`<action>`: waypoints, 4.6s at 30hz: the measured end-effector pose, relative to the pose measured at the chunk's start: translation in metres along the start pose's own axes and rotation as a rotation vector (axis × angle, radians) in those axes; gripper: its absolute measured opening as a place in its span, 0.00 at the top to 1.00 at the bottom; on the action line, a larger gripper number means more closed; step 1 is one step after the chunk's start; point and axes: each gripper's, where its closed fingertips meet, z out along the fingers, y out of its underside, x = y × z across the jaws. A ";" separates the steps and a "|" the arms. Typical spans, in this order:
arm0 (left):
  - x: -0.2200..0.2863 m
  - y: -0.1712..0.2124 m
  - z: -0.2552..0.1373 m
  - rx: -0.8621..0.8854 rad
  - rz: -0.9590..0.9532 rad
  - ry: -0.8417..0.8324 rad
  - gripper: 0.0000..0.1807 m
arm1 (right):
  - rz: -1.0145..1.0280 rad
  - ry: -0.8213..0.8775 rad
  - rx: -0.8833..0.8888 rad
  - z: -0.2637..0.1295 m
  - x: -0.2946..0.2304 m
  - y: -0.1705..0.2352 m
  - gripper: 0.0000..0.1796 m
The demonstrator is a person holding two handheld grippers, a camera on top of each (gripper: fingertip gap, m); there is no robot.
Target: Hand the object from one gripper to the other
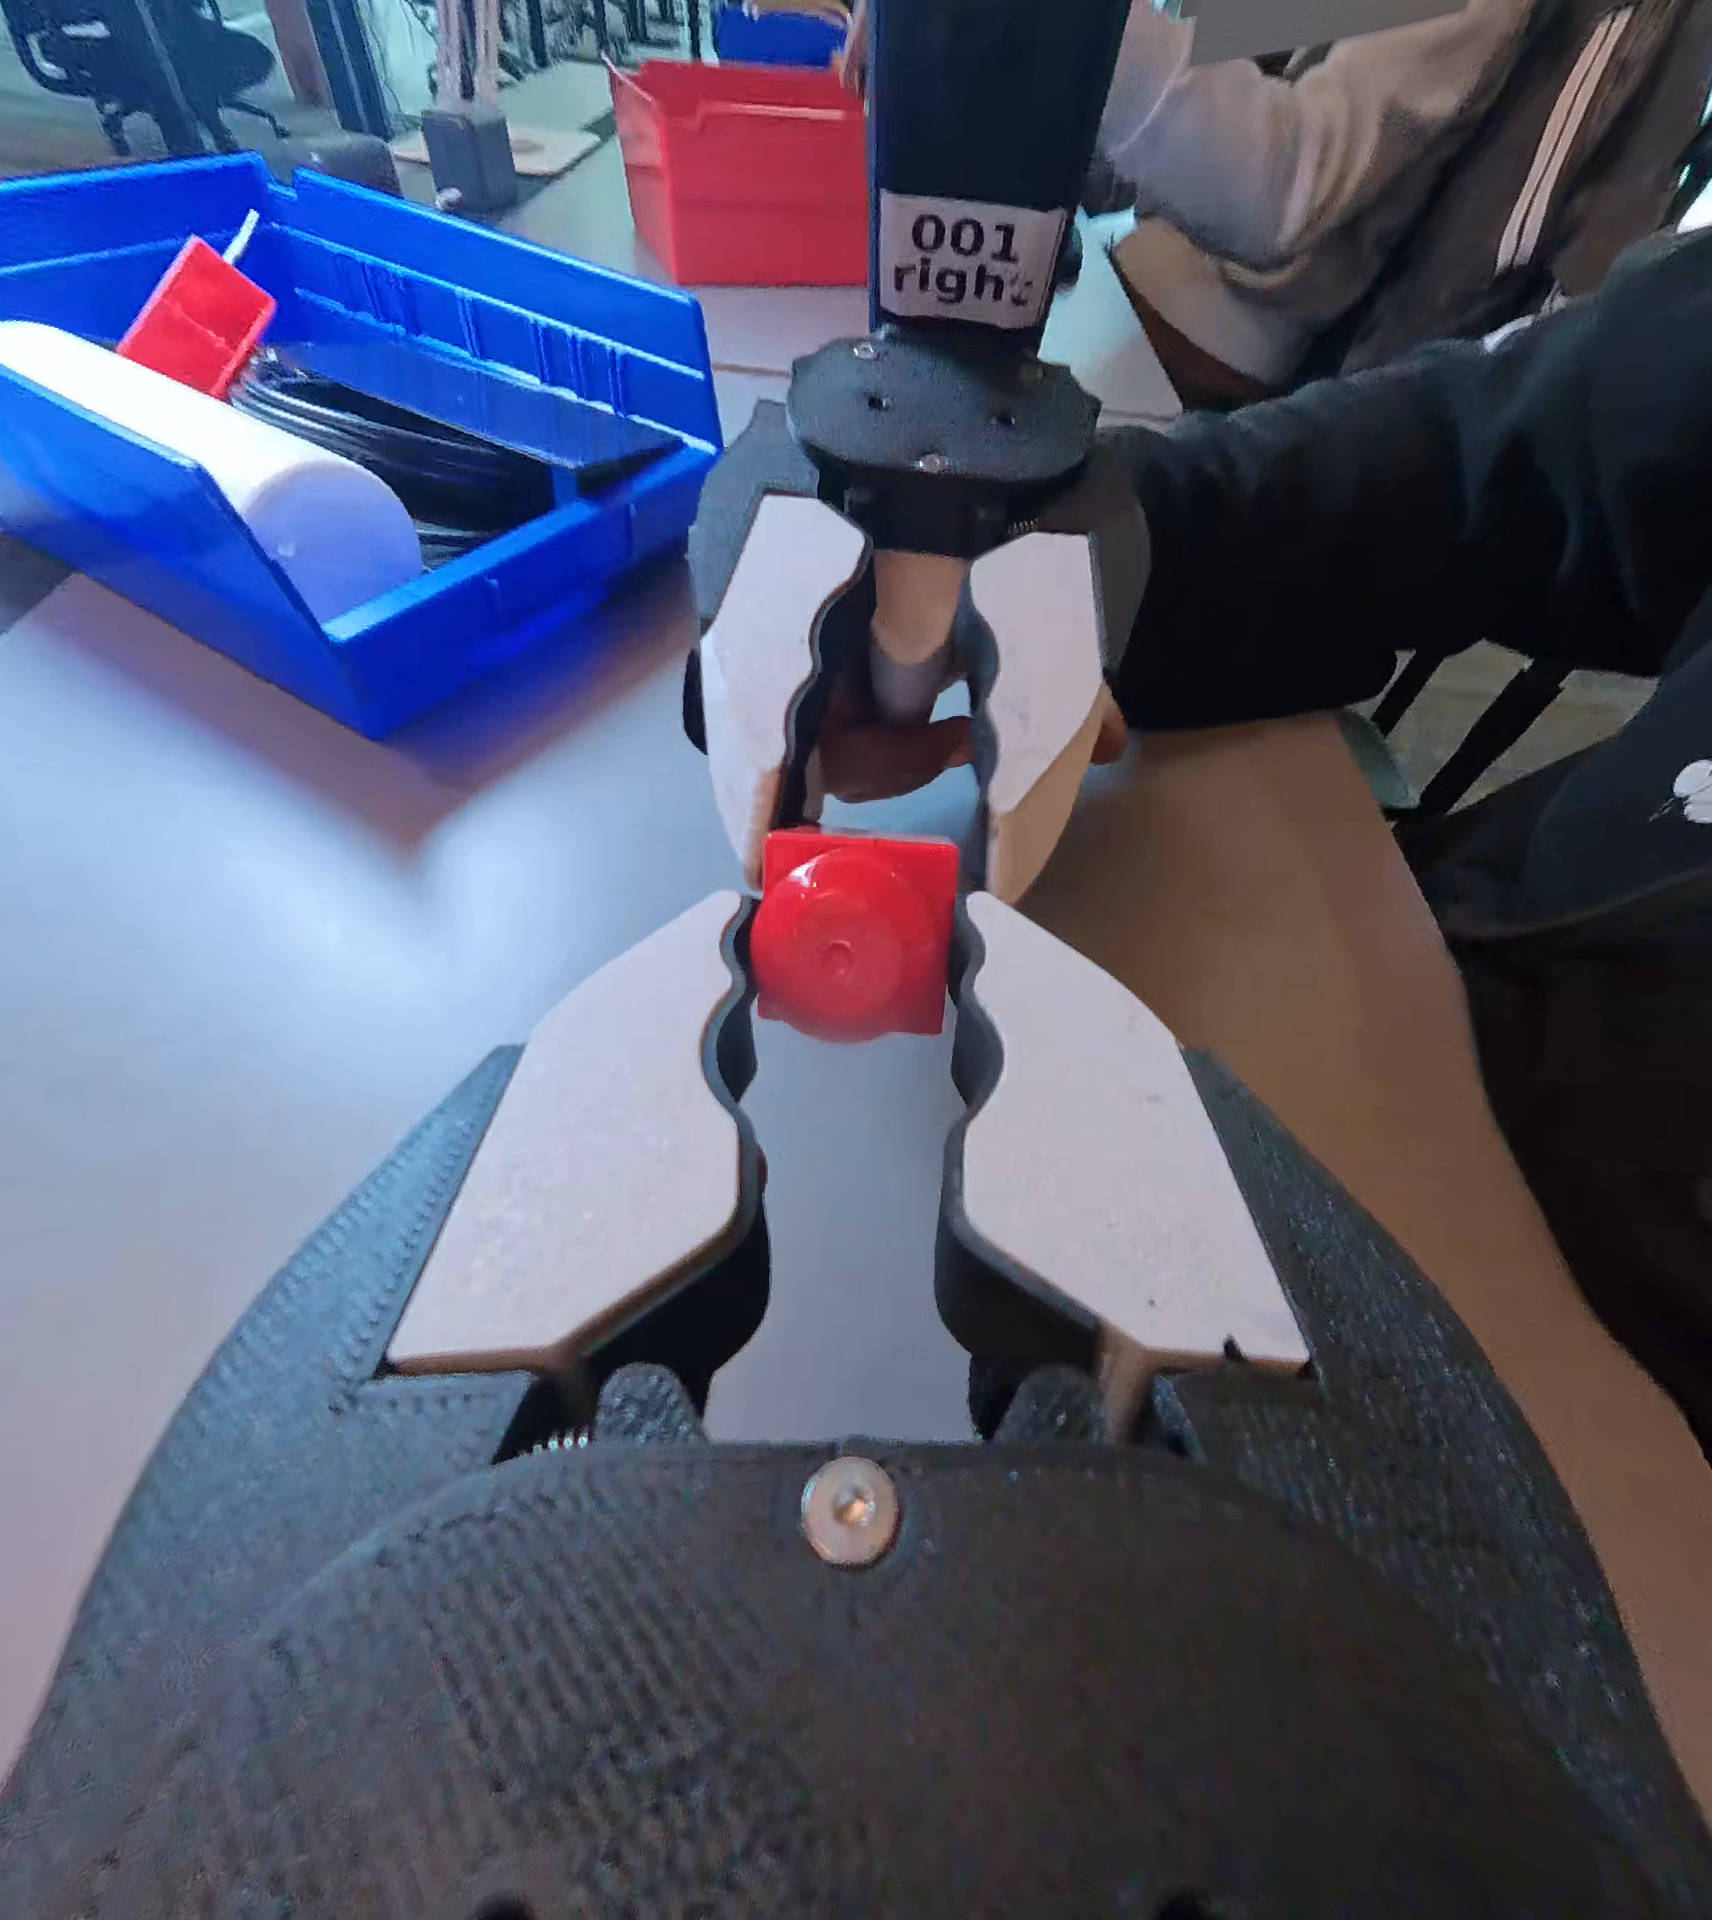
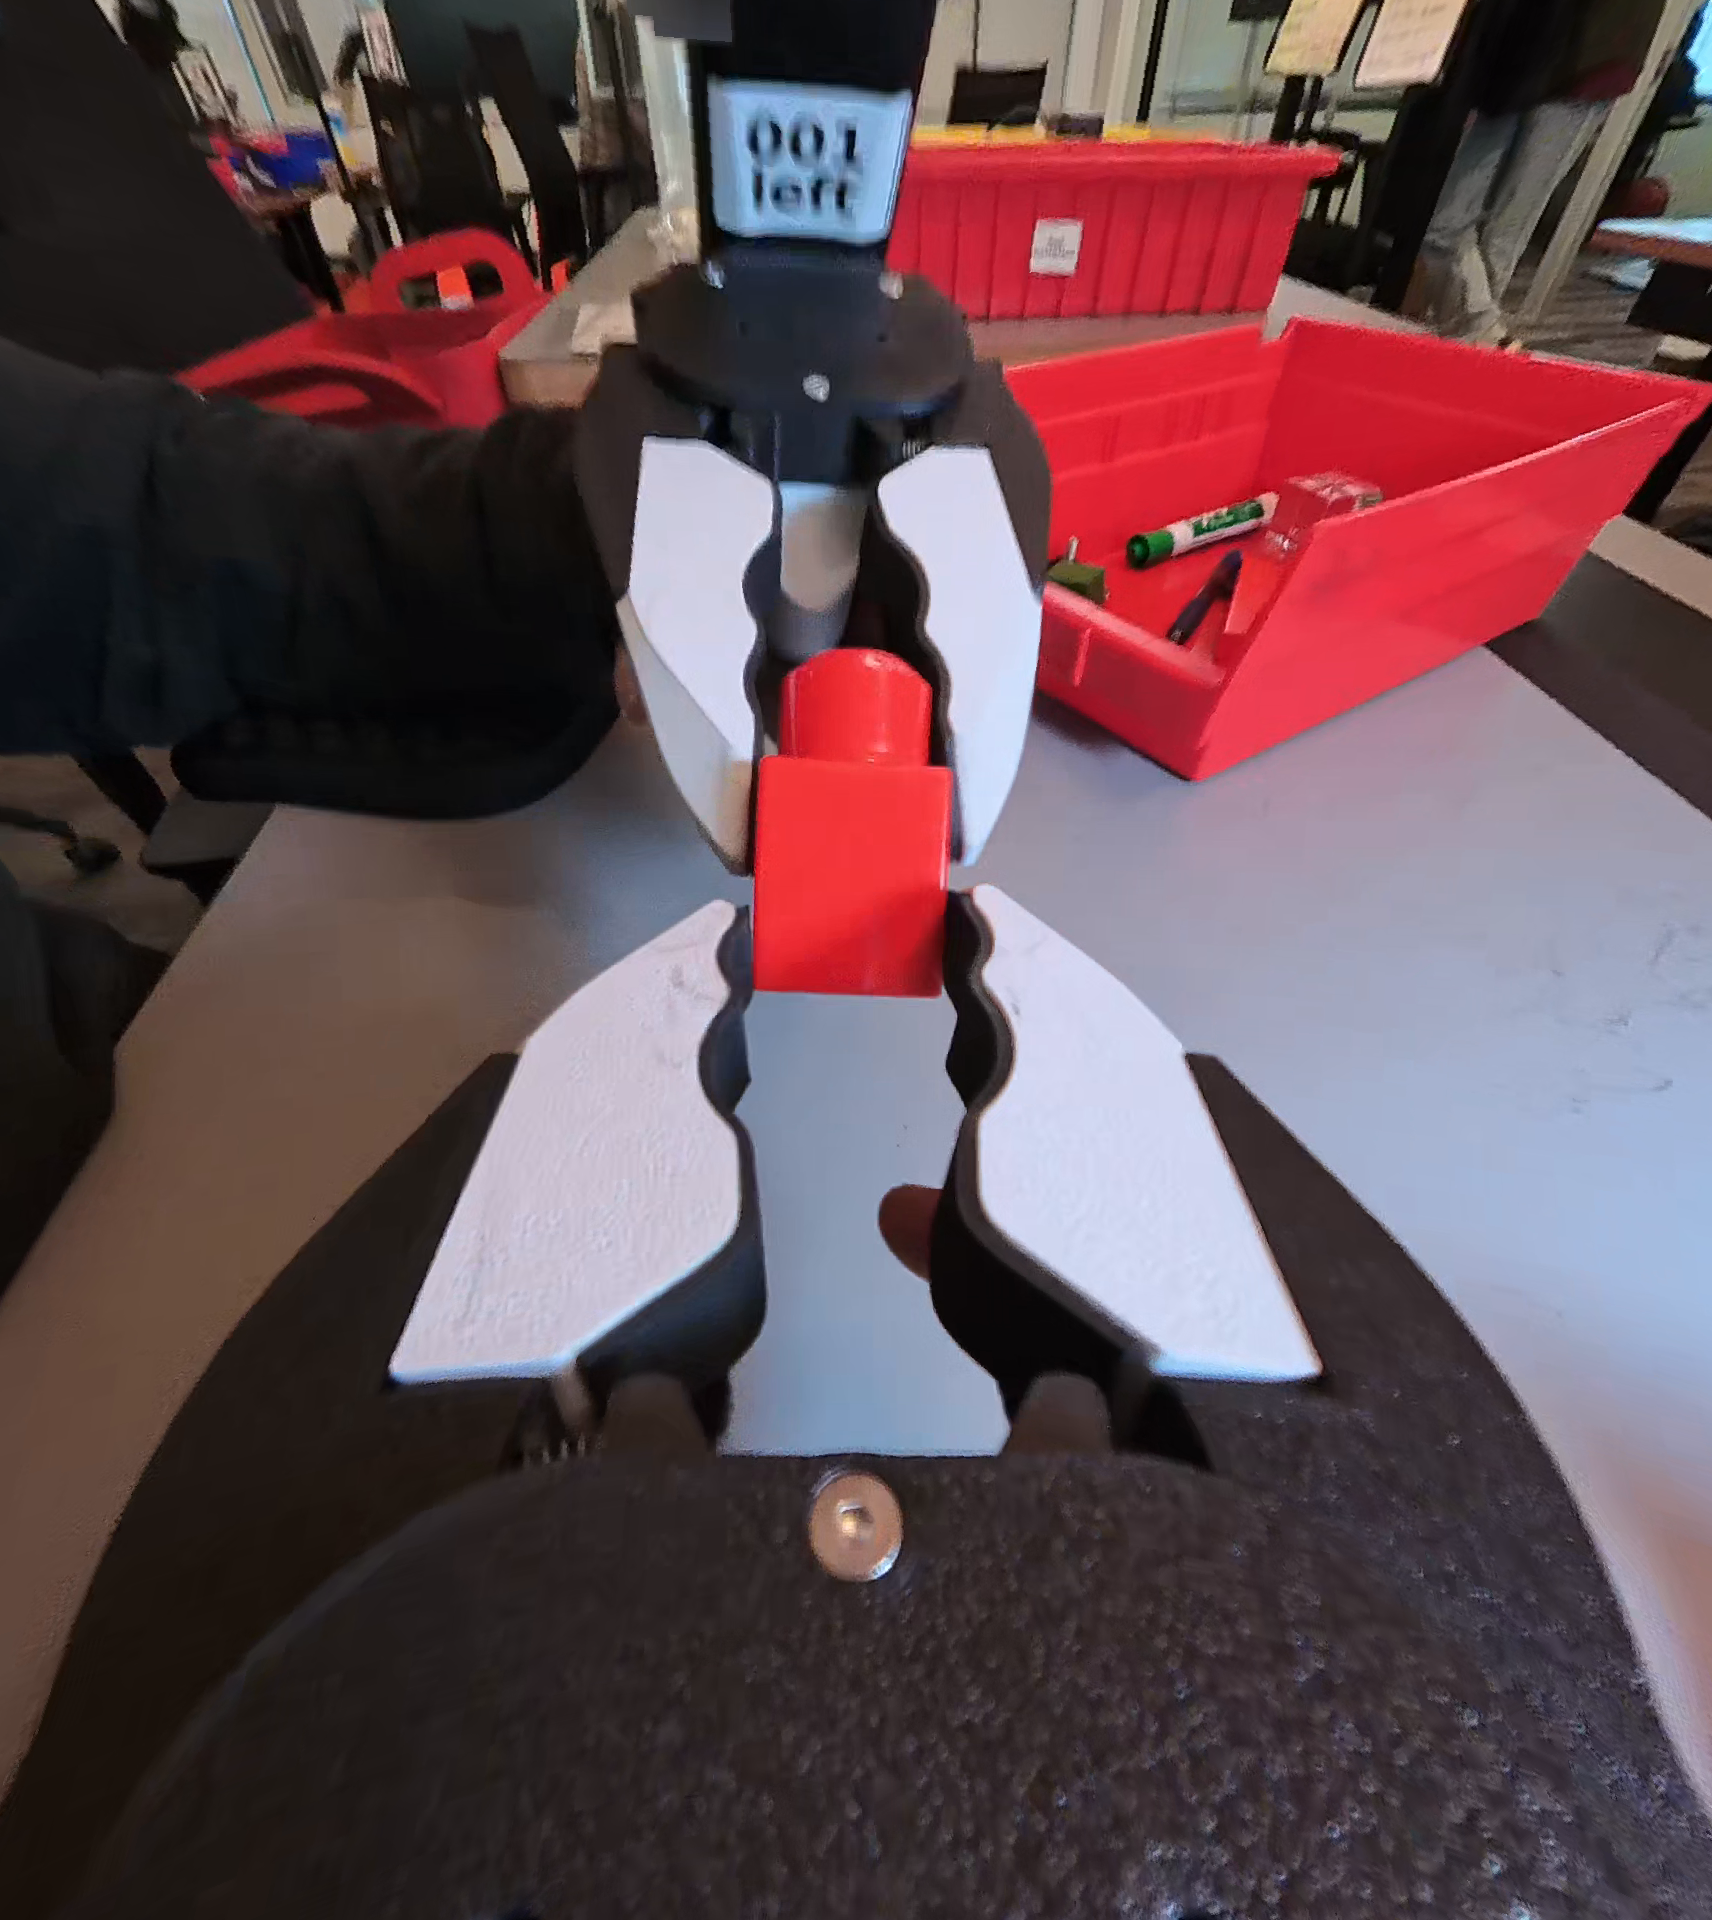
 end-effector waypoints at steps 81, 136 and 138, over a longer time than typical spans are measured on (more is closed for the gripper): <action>0.009 -0.044 -0.002 0.338 -0.080 0.020 0.91 | 0.544 -0.393 0.421 -0.043 0.002 -0.049 0.84; -0.060 -0.035 -0.019 0.630 -0.851 0.013 0.79 | -0.316 0.461 0.008 -0.024 0.045 -0.027 0.76; -0.053 -0.037 -0.012 0.623 -0.858 0.033 0.79 | -0.360 0.521 -0.012 -0.021 0.047 -0.026 0.82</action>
